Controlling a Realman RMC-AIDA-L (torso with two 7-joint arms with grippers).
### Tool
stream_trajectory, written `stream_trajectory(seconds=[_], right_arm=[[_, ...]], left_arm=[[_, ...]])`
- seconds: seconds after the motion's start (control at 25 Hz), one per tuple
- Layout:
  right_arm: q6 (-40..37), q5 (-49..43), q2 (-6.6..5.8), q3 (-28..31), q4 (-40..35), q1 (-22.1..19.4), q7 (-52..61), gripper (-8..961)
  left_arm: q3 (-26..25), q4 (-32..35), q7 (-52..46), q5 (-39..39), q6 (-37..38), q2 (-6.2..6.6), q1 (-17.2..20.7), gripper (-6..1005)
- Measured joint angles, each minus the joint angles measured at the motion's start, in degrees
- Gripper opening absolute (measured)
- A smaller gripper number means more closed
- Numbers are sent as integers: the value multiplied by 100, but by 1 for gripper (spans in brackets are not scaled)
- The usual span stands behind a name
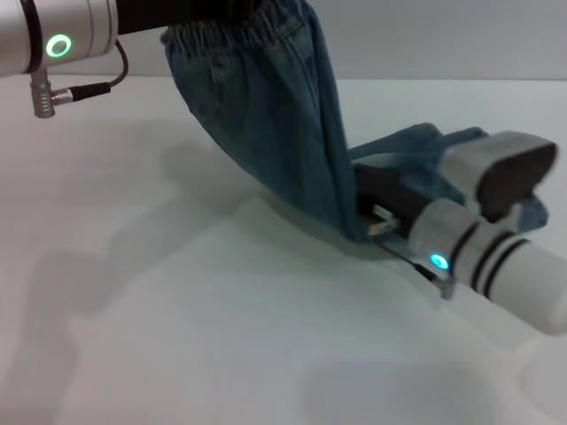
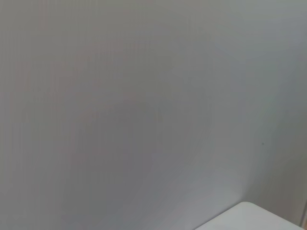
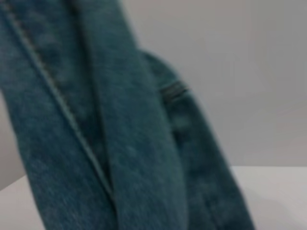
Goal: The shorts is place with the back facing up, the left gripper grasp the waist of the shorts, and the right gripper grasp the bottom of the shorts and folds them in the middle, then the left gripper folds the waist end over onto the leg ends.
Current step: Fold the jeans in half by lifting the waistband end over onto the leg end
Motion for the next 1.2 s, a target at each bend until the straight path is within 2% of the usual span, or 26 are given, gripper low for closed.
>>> stream_trajectory(seconds=[0.16,0.28,0.56,0.84,1.0,1.2], right_arm=[[-8,7,16,-289,-297,568,439,0],[-101,7,20,-394,-364,779,543,0],[-58,-8,24,-387,-425,793,489,-1],[-60,-15,49,-700,-320,1023,503,-1],[-34,-50,4,-644,-127,758,426,0],[80,-113,-88,-85,164,-8,175,0]], left_arm=[[13,14,1,-4,0,0,0,19],[24,28,5,-9,0,-1,1,19],[30,227,75,-53,25,-9,2,19],[112,311,101,-82,115,-9,-70,19],[83,308,133,-142,117,-7,-14,19],[22,248,138,-159,117,3,83,19]])
